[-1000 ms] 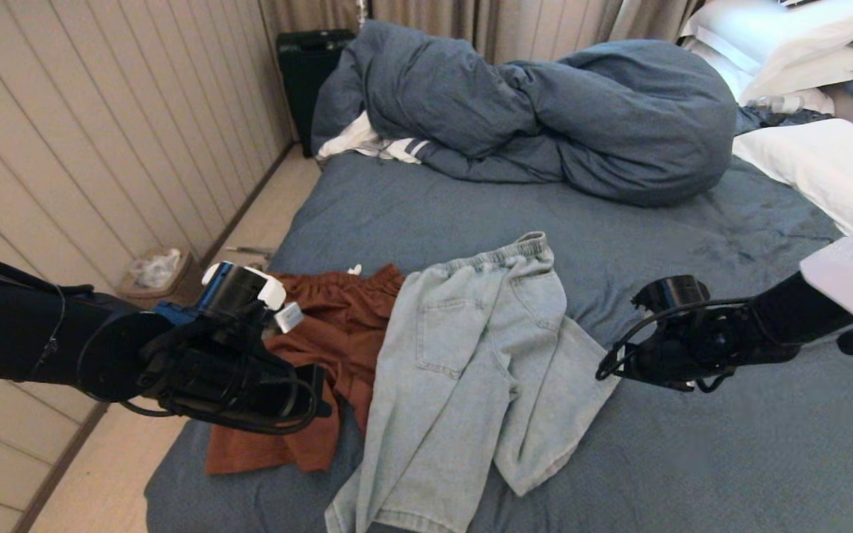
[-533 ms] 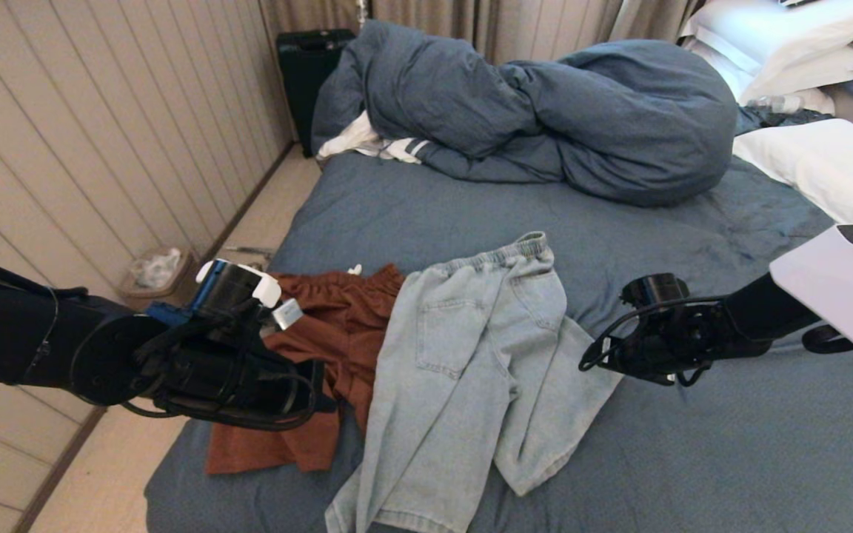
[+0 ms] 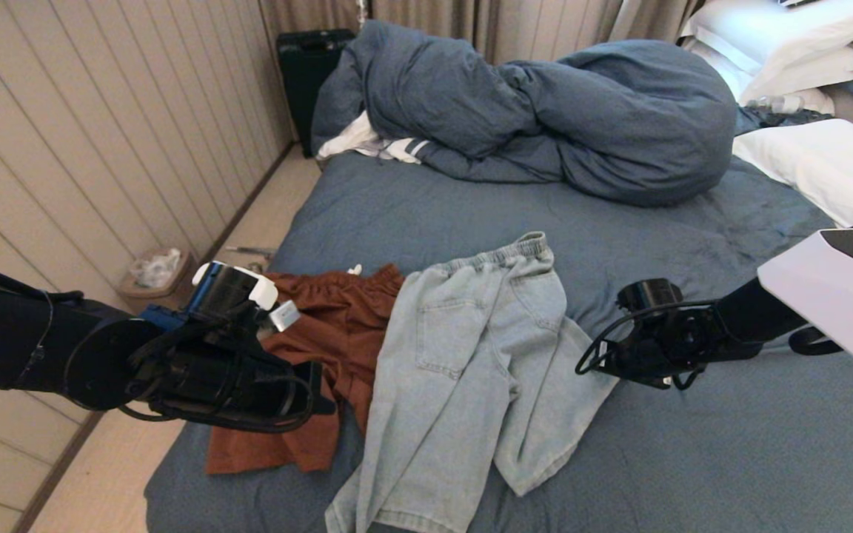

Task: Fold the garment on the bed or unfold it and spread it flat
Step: Unford the blue shorts

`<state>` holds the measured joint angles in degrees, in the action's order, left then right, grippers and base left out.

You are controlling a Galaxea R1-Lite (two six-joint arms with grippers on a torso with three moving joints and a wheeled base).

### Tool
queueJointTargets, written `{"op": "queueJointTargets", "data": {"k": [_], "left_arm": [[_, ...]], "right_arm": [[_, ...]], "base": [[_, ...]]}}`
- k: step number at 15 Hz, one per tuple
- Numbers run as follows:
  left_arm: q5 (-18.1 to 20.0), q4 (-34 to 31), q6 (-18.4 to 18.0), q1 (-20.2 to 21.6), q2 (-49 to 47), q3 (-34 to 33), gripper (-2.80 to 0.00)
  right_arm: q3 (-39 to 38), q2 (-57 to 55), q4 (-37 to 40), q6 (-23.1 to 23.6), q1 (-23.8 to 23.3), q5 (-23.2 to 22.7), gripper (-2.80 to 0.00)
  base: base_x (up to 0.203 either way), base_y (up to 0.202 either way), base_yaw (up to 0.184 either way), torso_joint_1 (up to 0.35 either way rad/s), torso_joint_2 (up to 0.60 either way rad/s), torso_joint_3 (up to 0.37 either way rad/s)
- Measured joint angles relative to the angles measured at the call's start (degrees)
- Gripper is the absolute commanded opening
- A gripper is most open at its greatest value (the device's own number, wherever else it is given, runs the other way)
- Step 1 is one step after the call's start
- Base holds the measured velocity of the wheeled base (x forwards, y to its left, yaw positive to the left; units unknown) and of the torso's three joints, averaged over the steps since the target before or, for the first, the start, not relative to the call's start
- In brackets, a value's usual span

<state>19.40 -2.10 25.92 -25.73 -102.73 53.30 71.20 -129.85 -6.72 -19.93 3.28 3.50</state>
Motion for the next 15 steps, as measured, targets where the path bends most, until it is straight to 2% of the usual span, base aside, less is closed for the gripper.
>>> {"op": "queueJointTargets", "data": {"k": [10, 15], "left_arm": [[-0.3, 0.1, 0.3, 0.0, 0.0, -0.2, -2.80], [-0.3, 0.2, 0.3, 0.0, 0.8, -0.7, -2.80]], "right_arm": [[-1.9, 2.2, 0.2, -0.2, -0.1, 0.0, -2.80], [-8.7, 10.1, 0.4, 0.6, -0.4, 0.0, -2.80]], "base": [[0.000, 0.000, 0.000, 0.000, 0.00, 0.000], [0.000, 0.000, 0.000, 0.000, 0.00, 0.000]]}}
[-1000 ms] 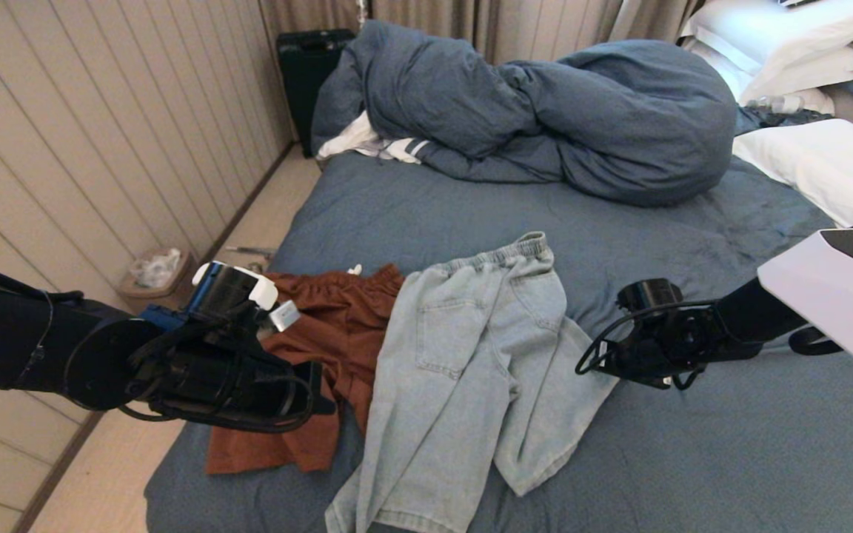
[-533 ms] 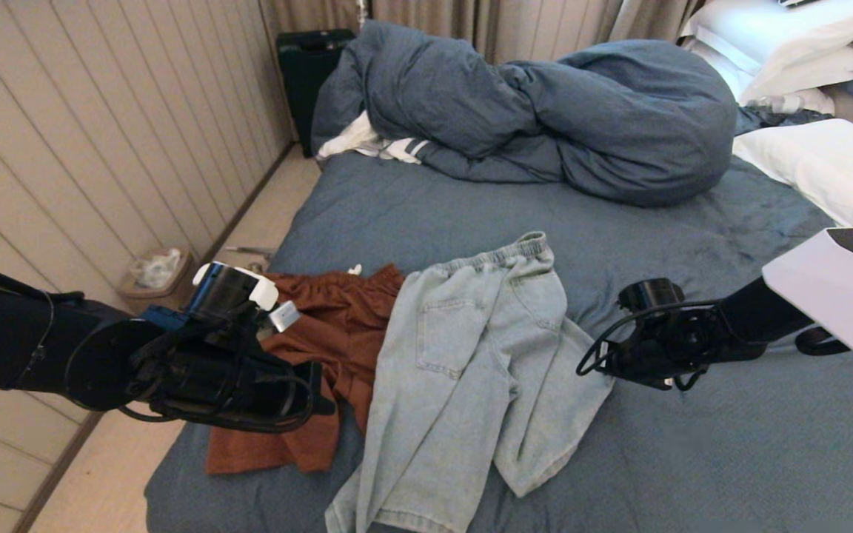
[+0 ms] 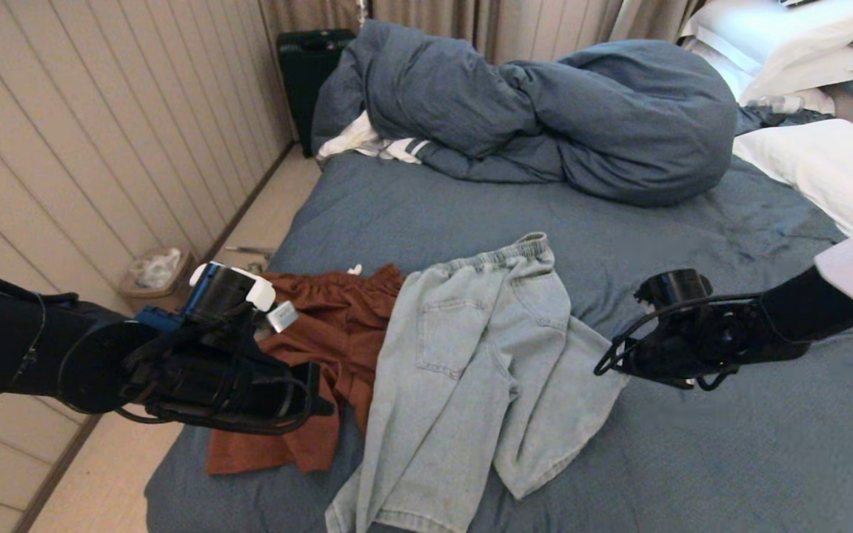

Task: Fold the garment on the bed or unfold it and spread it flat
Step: Unford the blue shorts

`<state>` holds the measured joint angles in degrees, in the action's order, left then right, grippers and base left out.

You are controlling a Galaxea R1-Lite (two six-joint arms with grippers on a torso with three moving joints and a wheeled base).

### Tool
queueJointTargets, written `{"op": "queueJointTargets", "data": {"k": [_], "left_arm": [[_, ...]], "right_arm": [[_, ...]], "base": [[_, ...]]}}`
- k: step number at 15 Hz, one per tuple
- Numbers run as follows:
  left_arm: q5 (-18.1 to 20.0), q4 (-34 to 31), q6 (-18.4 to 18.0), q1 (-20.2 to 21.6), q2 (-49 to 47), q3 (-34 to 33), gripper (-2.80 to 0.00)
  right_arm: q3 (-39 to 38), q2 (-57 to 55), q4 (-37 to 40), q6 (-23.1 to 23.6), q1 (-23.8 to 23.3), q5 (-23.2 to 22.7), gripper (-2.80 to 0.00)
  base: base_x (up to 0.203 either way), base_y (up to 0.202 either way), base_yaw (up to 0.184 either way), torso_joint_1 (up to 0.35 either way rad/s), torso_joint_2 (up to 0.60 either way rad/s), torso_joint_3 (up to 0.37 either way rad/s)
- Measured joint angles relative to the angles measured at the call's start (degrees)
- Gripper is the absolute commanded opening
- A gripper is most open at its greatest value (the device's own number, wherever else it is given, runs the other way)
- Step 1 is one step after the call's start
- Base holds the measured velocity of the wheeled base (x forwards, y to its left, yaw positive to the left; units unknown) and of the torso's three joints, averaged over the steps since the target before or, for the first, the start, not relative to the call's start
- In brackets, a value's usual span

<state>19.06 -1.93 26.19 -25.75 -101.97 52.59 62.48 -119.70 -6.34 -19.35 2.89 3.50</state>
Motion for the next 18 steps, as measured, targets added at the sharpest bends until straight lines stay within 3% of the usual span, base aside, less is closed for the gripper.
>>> {"op": "queueJointTargets", "data": {"k": [3, 8, 18], "left_arm": [[0.0, 0.0, 0.0, 0.0, 0.8, -0.1, -2.80], [0.4, 0.0, 0.0, -0.2, 2.2, -1.2, -2.80], [0.6, -0.1, -0.2, -0.3, 2.7, -1.5, -2.80]], "right_arm": [[-7.1, 7.5, 1.5, 2.4, -2.2, 0.2, -2.80], [-12.2, 19.2, 12.8, 8.0, -9.8, 0.2, -2.80], [-20.0, 25.6, 13.6, 19.5, -24.3, -0.1, -2.80]], "base": [[0.000, 0.000, 0.000, 0.000, 0.00, 0.000], [0.000, 0.000, 0.000, 0.000, 0.00, 0.000], [0.000, 0.000, 0.000, 0.000, 0.00, 0.000]]}}
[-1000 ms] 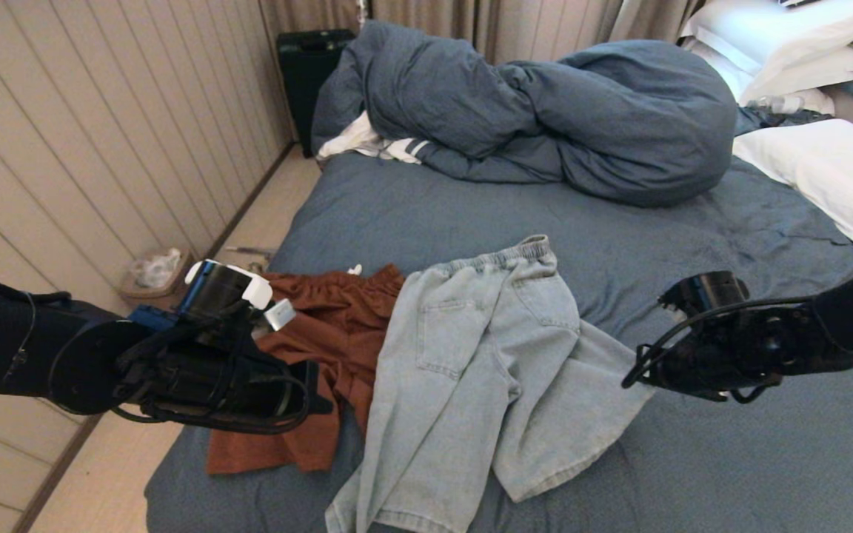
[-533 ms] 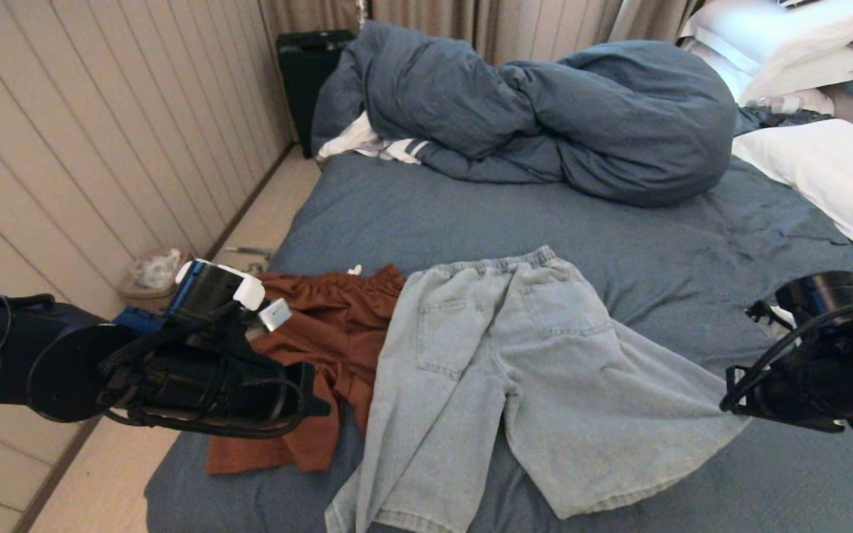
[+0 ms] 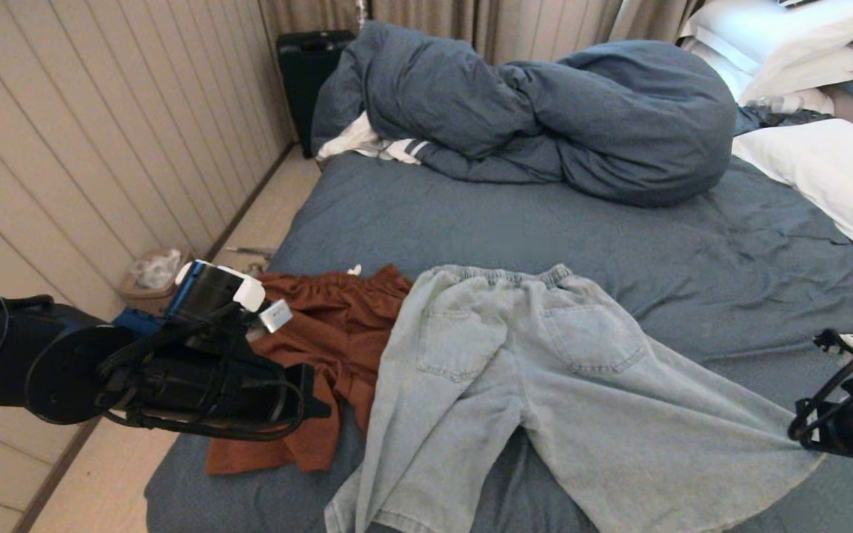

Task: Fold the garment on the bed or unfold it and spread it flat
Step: Unford the blue shorts

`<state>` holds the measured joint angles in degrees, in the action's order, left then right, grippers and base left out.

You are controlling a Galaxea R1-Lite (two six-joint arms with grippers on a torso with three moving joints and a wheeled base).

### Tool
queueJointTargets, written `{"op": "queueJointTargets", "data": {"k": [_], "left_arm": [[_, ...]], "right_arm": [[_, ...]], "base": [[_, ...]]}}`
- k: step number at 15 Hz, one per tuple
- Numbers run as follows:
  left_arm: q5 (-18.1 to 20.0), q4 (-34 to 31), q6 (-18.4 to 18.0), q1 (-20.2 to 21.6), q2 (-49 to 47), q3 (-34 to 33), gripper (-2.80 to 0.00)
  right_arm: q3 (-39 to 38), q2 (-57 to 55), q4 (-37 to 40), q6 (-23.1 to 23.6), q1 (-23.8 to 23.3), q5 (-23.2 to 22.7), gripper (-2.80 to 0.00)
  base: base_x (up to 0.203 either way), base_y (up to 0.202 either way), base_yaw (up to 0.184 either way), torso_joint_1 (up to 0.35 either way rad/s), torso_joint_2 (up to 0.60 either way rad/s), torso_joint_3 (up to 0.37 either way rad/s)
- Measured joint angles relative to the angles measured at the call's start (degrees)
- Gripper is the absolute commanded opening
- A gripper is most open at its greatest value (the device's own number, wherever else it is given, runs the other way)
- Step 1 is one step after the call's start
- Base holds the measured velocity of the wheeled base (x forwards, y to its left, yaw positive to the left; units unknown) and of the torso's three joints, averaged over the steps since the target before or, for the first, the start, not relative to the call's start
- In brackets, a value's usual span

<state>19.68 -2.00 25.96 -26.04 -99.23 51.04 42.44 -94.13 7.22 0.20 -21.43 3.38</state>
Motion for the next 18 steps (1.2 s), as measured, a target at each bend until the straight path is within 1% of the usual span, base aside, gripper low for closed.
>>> {"op": "queueJointTargets", "data": {"k": [5, 8, 10, 13, 14, 17, 18], "left_arm": [[0.0, 0.0, 0.0, -0.3, -0.2, -0.1, -2.80], [0.0, 0.0, 0.0, -0.5, -0.3, -0.2, -2.80], [0.0, 0.0, 0.0, -0.6, -0.3, -0.2, -2.80], [0.0, -0.1, 0.0, -0.7, -0.3, -0.3, -2.80], [0.0, -0.1, 0.0, -0.7, -0.3, -0.3, -2.80], [0.0, -0.1, 0.0, -0.8, -0.4, -0.3, -2.80], [0.0, -0.1, 0.0, -0.9, -0.4, -0.3, -2.80]], "right_arm": [[-1.7, 0.1, -0.2, 3.6, -6.3, -1.0, -2.80], [-1.5, -0.6, -0.5, 6.7, -11.0, -2.1, -2.80], [-1.4, -1.5, -0.6, 7.1, -11.9, -3.1, -2.80], [-1.5, -2.7, -0.6, 7.1, -11.9, -3.2, -2.80], [-1.6, -3.0, -0.6, 7.1, -11.8, -3.2, 0.00], [-2.3, -3.4, -0.7, 7.7, -12.0, -3.3, 0.00], [-2.5, -3.4, -0.7, 7.9, -12.1, -4.1, 0.00]], "base": [[0.000, 0.000, 0.000, 0.000, 0.00, 0.000], [0.000, 0.000, 0.000, 0.000, 0.00, 0.000], [0.000, 0.000, 0.000, 0.000, 0.00, 0.000], [0.000, 0.000, 0.000, 0.000, 0.00, 0.000], [0.000, 0.000, 0.000, 0.000, 0.00, 0.000], [0.000, 0.000, 0.000, 0.000, 0.00, 0.000], [0.000, 0.000, 0.000, 0.000, 0.00, 0.000]]}}
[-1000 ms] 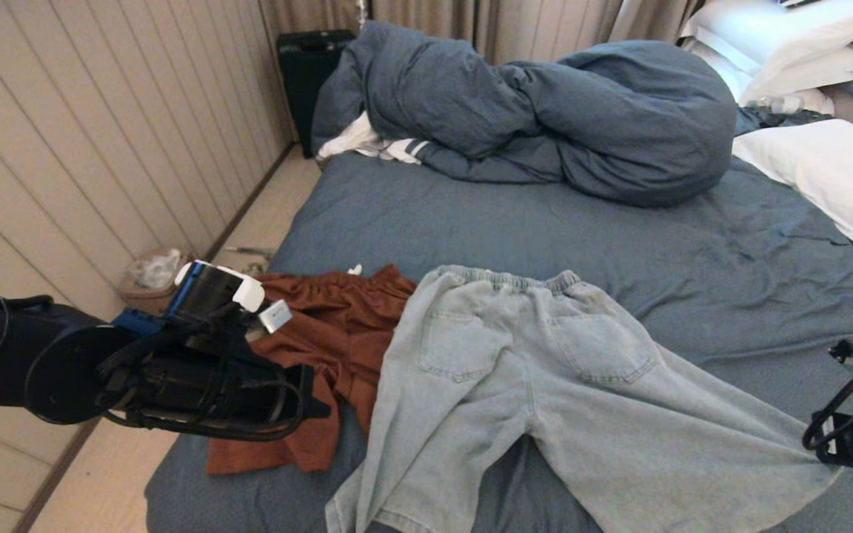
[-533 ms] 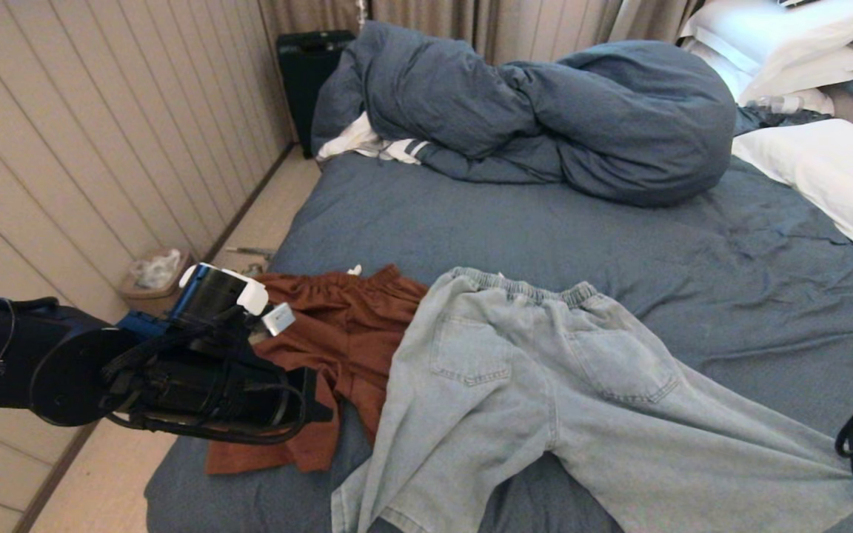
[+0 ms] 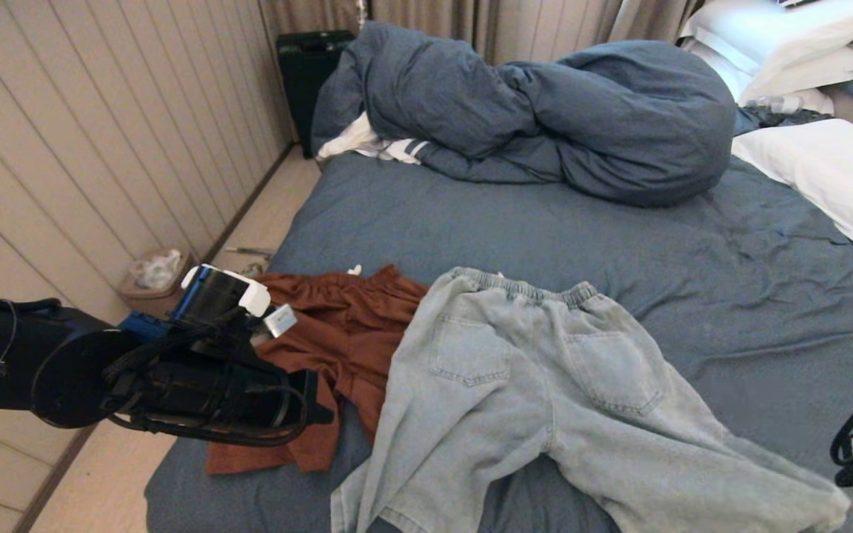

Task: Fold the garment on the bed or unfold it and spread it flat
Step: Unford the blue shorts

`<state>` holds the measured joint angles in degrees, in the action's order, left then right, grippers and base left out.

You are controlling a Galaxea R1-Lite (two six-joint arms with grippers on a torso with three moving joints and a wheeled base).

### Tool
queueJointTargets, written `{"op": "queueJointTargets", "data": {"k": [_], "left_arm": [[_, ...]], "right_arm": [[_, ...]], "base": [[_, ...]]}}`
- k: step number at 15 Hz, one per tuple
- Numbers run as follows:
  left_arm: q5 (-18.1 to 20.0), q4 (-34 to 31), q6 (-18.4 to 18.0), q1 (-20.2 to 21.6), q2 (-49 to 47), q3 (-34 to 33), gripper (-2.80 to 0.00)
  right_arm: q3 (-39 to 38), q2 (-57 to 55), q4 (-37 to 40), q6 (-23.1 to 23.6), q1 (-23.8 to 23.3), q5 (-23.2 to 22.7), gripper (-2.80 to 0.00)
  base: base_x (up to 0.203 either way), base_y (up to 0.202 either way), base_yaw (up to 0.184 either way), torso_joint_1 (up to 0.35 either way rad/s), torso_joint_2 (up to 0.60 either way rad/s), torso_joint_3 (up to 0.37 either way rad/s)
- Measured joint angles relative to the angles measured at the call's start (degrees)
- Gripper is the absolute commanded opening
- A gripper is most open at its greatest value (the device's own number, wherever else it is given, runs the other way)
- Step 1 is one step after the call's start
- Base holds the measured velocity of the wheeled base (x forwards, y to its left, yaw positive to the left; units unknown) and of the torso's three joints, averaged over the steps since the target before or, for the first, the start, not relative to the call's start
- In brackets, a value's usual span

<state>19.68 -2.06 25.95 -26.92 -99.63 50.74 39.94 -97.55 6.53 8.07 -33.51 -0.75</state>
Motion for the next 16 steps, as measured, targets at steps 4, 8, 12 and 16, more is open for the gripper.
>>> {"op": "queueJointTargets", "data": {"k": [4, 8, 12, 16], "left_arm": [[0.0, 0.1, -0.2, 0.0, 0.0, -0.1, -2.80], [0.0, 0.0, -0.2, 0.0, 0.2, -0.3, -2.80], [0.0, 0.1, 0.0, -1.3, 0.0, -0.4, -2.80], [-0.1, 0.0, 0.3, -3.5, -0.3, -1.0, -2.80]], "right_arm": [[-0.6, 1.6, 0.1, 0.8, -0.6, -3.6, 0.00], [1.2, 6.5, 0.2, -0.4, 0.2, -7.4, -2.80], [4.2, 9.1, 0.5, -4.5, 8.8, -7.7, -2.80], [1.6, 7.6, 0.4, -7.8, 24.8, -6.7, -2.80]], "base": [[0.000, 0.000, 0.000, 0.000, 0.00, 0.000], [0.000, 0.000, 0.000, 0.000, 0.00, 0.000], [0.000, 0.000, 0.000, 0.000, 0.00, 0.000], [0.000, 0.000, 0.000, 0.000, 0.00, 0.000]]}}
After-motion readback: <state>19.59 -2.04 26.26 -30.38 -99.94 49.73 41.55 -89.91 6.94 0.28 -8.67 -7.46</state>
